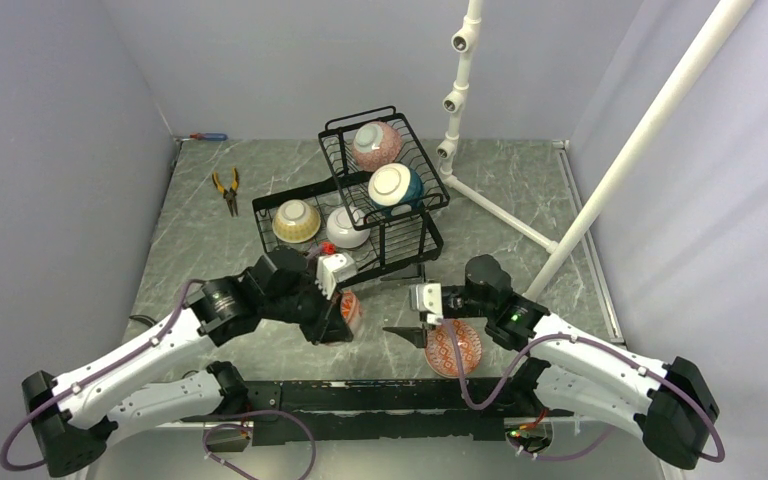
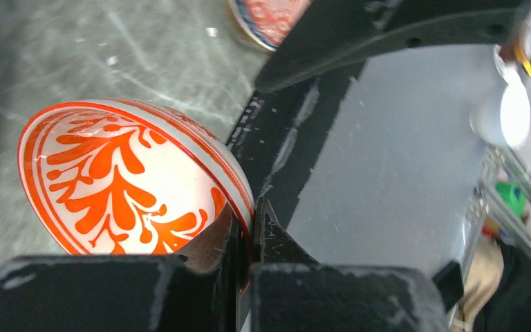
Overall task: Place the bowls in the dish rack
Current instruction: Pick up the bowl from the center of the board.
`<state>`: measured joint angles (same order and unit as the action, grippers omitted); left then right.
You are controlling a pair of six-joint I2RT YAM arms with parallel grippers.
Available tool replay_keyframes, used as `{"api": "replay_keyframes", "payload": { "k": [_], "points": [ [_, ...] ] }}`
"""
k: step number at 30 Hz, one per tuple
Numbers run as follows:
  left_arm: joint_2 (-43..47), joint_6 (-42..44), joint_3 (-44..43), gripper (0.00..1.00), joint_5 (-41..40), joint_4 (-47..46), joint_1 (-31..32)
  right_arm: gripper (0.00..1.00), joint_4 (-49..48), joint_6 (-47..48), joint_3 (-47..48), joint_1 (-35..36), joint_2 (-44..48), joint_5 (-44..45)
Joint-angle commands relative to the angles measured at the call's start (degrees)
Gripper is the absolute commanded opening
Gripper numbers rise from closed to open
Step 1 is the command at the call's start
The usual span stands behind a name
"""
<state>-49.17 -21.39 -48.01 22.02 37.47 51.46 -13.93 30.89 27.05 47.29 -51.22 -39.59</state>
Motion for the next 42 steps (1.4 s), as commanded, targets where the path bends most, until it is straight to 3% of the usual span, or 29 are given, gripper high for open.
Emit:
{"api": "replay_keyframes", "payload": {
  "k": [1,6,14,34,42],
  "points": [
    [-3.9,8.6,-3.6,0.03,16.7,-7.1,0.3,1.00,3.7,15.5,3.4,1.2,0.5,-7.0],
    [-10.6,10.1,-7.9,0.03,24.1,-7.8,0.3,1.00,4.3,22.0,3.1,3.6,0.1,-7.2],
    [-18.4,8.7,-12.1,0.03,28.0,-6.6,0.3,1.00,6.6,25.5,4.1,7.8,-3.7,-5.2],
    [-14.7,14.5,-15.0,0.03,20.7,-0.5,0.3,1.00,21.9,30.1,8.4,8.9,-4.3,-2.2],
    [-14.6,14.2,-14.7,0.03,19.9,-3.2,0.3,0.99,15.9,26.0,7.2,9.6,-3.8,-3.7]
  ]
}}
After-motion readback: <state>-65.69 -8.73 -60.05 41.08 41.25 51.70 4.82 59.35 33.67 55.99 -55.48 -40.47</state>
